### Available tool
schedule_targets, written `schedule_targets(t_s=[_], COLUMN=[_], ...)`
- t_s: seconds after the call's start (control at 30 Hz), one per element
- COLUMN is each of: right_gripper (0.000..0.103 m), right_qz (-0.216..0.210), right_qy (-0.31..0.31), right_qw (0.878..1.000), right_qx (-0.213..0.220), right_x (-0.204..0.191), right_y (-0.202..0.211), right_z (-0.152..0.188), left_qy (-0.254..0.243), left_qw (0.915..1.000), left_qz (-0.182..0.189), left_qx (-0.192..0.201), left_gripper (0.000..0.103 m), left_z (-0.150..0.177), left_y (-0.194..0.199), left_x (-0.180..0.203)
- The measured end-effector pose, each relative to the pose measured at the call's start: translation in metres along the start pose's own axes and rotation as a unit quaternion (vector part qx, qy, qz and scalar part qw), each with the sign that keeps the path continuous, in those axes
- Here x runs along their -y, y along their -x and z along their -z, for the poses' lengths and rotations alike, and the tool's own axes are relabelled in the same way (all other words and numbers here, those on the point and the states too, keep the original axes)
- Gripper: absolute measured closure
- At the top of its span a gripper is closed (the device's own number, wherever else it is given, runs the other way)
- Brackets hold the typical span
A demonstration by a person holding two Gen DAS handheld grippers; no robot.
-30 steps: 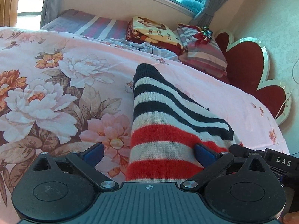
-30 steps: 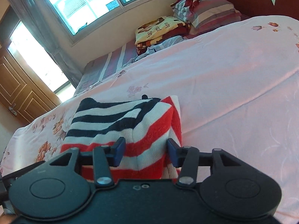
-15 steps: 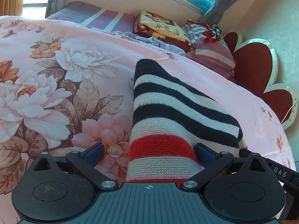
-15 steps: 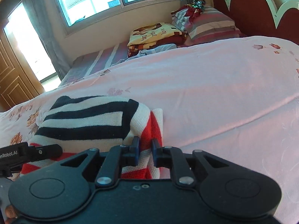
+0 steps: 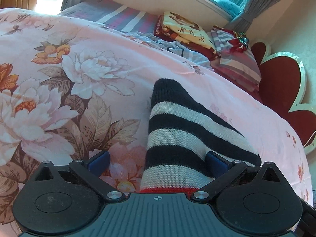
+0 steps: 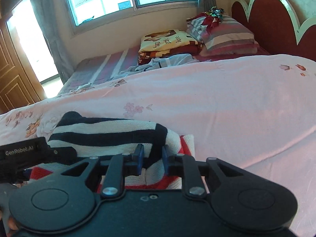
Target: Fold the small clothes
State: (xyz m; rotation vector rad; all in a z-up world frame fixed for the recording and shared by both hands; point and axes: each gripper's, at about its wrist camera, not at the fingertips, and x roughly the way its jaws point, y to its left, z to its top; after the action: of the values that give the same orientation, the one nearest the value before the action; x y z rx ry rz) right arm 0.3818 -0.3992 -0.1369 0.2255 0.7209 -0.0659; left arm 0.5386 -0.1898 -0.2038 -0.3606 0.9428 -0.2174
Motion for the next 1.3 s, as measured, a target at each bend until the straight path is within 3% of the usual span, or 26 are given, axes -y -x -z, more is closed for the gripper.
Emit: schedule_targets(t_s=[0.13, 0.27, 0.43, 0.57, 0.7, 0.87, 1.03, 1.3], right_gripper=[0.083, 0.082, 0.072, 0.072, 0.072, 0.076, 0.084, 0.083], right_qz=[0.001, -0.001, -0.048, -0.062, -0.069, -0.044, 0.015, 0.020], right_qy=[0.001, -0.001, -0.039, -0.006, 0.029, 0.063, 0.169, 0.168], right_qw=[1.000, 1.000, 0.998, 0.998, 0.997, 0.997, 0.985, 0.985], right_qx=[0.016, 0.003, 0.004, 0.019, 0.007, -0.010, 0.015, 0.027], right_x=[0.002, 0.001, 0.005, -0.004, -0.018, -0.021, -0.034, -0.033], right_y=[-0.002, 0.003, 0.033, 0.065, 0.077, 0.073, 0.071, 0.064], right_z=[0.008, 0.002, 0.001, 0.008, 0.023, 0.047, 0.068, 0.070], left_qy=[-0.016, -0.040, -0.075, -0.102, -0.117, -0.098, -0.084, -0.093], left_qw=[0.9998, 0.9987, 0.9961, 0.9933, 0.9916, 0.9943, 0.9959, 0.9951], left_qz=[-0.014, -0.029, -0.031, -0.028, -0.025, -0.020, -0.020, -0.023], left_qx=[-0.001, 0.010, 0.035, 0.046, 0.048, 0.038, 0.028, 0.023], left_gripper=[0.001, 0.001, 0.001, 0.001, 0.001, 0.001, 0.001, 0.001], left_z=[0.001, 0.006, 0.022, 0.035, 0.053, 0.071, 0.078, 0.080], left_y=[-0.003, 0.011, 0.041, 0.066, 0.080, 0.080, 0.070, 0.072], left_x=[0.006, 0.009, 0.012, 0.015, 0.015, 0.008, 0.006, 0.012])
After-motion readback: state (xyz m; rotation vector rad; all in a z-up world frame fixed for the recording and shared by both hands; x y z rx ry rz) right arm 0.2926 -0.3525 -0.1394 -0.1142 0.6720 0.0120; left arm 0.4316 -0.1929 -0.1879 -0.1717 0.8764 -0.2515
